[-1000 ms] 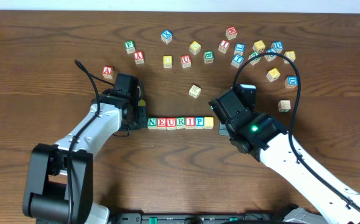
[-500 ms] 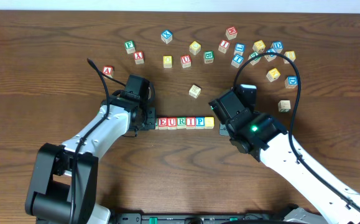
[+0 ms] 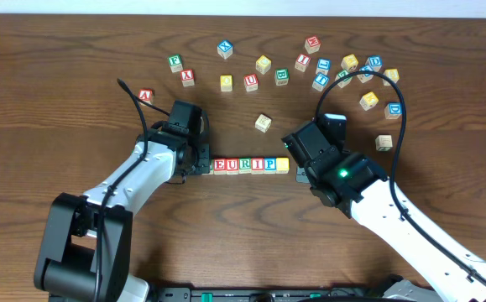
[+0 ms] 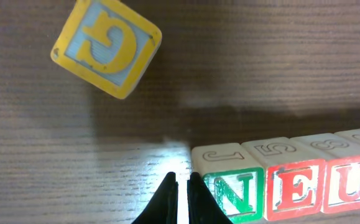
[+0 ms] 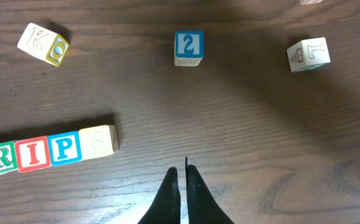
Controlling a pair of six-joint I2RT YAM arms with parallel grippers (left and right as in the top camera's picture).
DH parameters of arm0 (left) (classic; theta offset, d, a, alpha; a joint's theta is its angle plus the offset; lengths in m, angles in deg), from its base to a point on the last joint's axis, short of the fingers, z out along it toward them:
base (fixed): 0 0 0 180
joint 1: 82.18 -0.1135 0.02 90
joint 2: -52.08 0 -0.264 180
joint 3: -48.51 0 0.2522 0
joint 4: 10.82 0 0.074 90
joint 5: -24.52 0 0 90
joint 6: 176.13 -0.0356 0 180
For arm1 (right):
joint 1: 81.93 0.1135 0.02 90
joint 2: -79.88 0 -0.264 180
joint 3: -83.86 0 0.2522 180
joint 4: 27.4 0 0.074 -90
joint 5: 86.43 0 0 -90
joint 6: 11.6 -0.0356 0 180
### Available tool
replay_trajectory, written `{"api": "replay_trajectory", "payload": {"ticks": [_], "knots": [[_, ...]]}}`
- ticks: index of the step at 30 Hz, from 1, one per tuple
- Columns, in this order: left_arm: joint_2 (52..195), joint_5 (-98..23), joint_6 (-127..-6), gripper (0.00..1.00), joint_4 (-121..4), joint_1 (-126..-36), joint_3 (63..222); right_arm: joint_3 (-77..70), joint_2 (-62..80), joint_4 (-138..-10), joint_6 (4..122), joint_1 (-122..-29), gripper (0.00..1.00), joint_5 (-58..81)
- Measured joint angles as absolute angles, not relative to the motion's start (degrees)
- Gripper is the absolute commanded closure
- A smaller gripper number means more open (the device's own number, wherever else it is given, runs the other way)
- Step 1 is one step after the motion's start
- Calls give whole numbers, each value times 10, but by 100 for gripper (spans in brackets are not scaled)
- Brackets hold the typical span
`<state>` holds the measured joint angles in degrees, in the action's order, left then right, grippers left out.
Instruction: Spell out NEURIPS
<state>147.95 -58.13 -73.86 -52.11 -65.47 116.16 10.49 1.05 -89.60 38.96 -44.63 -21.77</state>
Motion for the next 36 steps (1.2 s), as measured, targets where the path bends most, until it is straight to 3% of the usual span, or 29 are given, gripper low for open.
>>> {"api": "replay_trajectory", "payload": {"ticks": [22,29,36], "knots": [[1412,-590,-739,91,-572,-719,1172,105,11,-897,390,-480,99,-252],[1356,-590,-741,76,-571,-720,1173,105,10,-898,405,-530,99,-257],[1311,-608,-743,74,-569,-719,1173,105,11,-897,413,-552,99,-259]]}}
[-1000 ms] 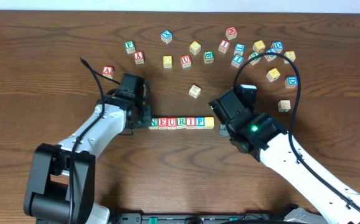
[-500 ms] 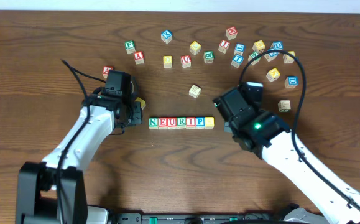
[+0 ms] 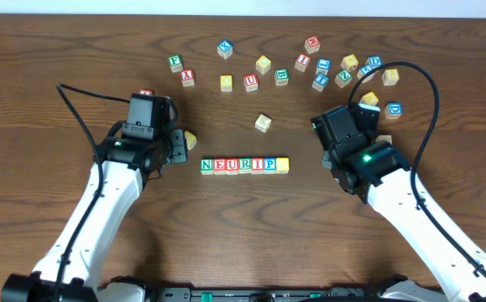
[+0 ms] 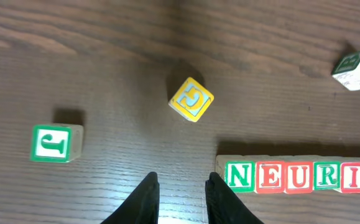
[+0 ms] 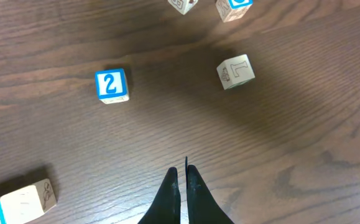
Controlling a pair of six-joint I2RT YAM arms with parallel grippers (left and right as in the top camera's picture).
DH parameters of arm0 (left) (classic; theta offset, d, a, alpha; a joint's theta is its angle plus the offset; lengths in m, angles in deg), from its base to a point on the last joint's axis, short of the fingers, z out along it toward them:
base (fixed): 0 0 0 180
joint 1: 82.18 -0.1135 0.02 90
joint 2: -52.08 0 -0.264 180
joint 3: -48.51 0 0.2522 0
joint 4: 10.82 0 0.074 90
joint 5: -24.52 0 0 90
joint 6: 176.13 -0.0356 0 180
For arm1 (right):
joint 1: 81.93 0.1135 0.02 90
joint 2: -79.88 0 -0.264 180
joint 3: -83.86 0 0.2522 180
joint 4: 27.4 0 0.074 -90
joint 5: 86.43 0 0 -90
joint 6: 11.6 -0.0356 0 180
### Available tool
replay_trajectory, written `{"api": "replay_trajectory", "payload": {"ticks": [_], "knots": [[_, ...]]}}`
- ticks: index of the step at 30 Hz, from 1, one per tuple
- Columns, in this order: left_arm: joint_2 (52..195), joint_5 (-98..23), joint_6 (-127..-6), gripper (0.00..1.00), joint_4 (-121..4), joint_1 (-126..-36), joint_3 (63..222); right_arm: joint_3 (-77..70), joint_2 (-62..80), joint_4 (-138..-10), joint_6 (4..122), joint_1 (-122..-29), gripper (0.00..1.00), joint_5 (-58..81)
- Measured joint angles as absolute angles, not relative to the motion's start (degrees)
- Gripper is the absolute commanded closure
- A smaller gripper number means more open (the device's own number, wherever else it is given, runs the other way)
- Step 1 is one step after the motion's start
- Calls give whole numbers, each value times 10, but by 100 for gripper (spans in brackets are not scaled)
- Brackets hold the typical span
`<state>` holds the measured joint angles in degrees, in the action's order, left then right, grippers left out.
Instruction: Spell out NEURIPS
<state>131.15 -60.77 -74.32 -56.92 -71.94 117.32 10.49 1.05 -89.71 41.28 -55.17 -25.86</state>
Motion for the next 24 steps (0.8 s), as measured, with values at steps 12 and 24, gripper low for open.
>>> {"api": "replay_trajectory", "payload": {"ticks": [12,24], "knots": [[1298,-616,-751,74,-567,-720,1173,105,10,-826,483,-600,99,-217],[1298,-624,-801,74,-567,-720,1174,105,10,-770,642,-771,99,-23]]}}
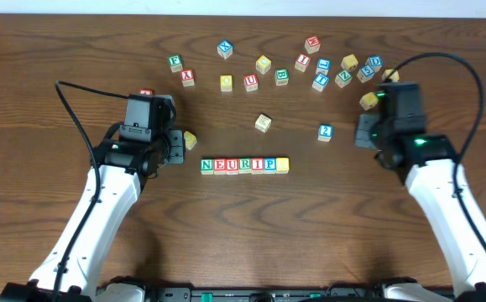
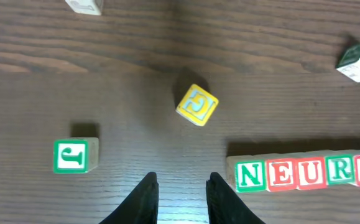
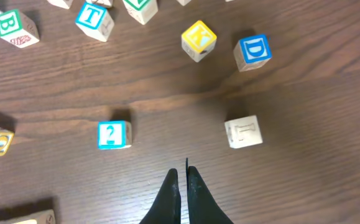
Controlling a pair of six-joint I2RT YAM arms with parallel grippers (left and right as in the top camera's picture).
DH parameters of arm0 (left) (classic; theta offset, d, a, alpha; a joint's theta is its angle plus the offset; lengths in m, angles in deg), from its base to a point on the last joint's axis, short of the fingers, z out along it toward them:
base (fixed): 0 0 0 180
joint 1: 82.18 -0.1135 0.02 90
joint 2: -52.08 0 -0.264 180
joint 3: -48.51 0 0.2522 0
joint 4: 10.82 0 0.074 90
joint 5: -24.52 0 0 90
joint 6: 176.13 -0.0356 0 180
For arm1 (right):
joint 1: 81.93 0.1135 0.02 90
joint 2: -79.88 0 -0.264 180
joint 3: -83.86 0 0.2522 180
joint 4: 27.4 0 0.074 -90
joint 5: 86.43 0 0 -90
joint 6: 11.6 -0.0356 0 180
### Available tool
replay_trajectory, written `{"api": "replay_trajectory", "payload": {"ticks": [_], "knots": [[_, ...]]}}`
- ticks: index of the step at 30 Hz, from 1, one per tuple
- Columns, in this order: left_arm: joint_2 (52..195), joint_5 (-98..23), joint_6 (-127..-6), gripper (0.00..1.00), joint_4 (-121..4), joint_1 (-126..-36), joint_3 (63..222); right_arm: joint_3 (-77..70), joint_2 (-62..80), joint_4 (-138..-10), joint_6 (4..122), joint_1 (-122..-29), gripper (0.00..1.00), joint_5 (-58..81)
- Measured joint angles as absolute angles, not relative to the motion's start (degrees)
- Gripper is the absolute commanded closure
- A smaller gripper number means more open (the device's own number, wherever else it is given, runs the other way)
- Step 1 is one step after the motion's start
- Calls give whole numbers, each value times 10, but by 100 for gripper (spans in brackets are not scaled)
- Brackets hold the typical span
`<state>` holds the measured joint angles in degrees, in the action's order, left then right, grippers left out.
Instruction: Spell out NEURIPS
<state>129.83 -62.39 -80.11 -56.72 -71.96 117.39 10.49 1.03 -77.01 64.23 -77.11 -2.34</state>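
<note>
A straight row of letter blocks (image 1: 244, 164) lies mid-table, reading N E U R I P with a yellow block at its right end; the N end (image 2: 252, 175) shows in the left wrist view. My left gripper (image 2: 180, 182) stands open and empty, left of the row and below a tilted yellow G block (image 2: 197, 104). My right gripper (image 3: 182, 173) is shut on nothing, over bare wood between a blue "2" block (image 3: 112, 134) and a white block (image 3: 243, 132). The right arm (image 1: 394, 126) sits at the right, far from the row.
Several loose blocks are scattered along the far side (image 1: 301, 67). A green block (image 2: 75, 155) lies left of my left gripper. A yellow K block (image 3: 199, 38) and blue D block (image 3: 253, 51) lie beyond my right gripper. One pale block (image 1: 263, 122) sits above the row.
My right arm has moved further right and away from the row, its gripper still shut. My left gripper stays open, shifted only slightly. The block row is unchanged.
Both grippers were shut at the two ends of the row, left by the N and right by the last yellow block. Then both had drawn back, the left one open. Now the right arm is out by the loose blocks at the right.
</note>
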Motion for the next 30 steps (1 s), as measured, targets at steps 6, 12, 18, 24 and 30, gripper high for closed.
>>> {"api": "replay_trajectory", "payload": {"ticks": [6,12,18,24,30], "knots": [[1298,-648,-813,52,-567,-720,1191,105,12,-774,700,-840,96,73],[1298,-657,-826,8,-566,-720,1221,105,46,-778,726,-843,41,104],[1298,-659,-821,2,-566,-720,1221,105,82,-777,736,-843,1,115],[1298,-659,-821,2,-566,-720,1221,105,83,-781,737,-843,1,116],[1298,-659,-821,3,-566,-720,1221,105,83,-782,737,-843,1,116]]}}
